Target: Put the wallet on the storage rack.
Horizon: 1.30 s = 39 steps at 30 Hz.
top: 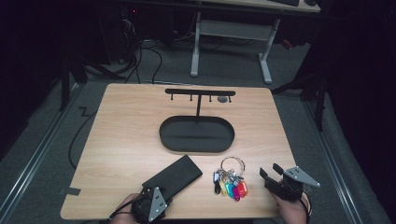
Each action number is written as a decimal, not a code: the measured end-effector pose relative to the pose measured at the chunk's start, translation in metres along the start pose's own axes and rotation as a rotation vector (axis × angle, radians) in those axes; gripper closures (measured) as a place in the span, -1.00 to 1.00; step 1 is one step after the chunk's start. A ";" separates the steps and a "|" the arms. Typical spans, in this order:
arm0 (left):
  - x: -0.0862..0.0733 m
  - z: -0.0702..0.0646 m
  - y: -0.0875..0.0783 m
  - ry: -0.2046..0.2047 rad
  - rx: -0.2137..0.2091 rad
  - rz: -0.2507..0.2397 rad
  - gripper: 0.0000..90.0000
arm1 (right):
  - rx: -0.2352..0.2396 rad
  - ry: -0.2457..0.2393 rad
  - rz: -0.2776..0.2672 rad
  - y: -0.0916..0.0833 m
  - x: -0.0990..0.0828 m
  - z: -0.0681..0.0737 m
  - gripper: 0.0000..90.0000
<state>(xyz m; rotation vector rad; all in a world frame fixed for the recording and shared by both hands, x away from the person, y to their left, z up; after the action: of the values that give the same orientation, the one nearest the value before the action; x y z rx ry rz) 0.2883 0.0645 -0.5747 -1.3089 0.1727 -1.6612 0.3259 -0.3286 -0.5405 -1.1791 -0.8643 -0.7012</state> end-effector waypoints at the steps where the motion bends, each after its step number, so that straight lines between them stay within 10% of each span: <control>1: 0.000 0.000 0.000 -0.001 0.000 0.000 0.01 | 0.001 0.001 0.001 0.001 0.000 0.001 -0.13; 30: -0.001 -0.002 -0.007 0.016 0.016 -0.023 0.51 | 0.052 0.035 0.001 0.010 0.004 0.006 -0.13; 39: 0.000 0.008 -0.017 -0.048 0.024 -0.072 0.68 | 0.052 0.039 -0.002 0.009 0.004 0.003 -0.13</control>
<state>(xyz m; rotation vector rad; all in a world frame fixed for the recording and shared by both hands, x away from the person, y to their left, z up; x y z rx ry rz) 0.2845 0.0770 -0.5609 -1.3495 0.0771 -1.6858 0.3348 -0.3232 -0.5408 -1.1150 -0.8468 -0.6971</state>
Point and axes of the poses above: each handheld gripper's, and its own axes: y roughly forward along the jaws, x roughly out of its top, z roughly to its left, the point moved 7 cm from there along y, roughly forward along the jaws, and after that the axes turned 6 degrees about y, right-handed, at the moved point
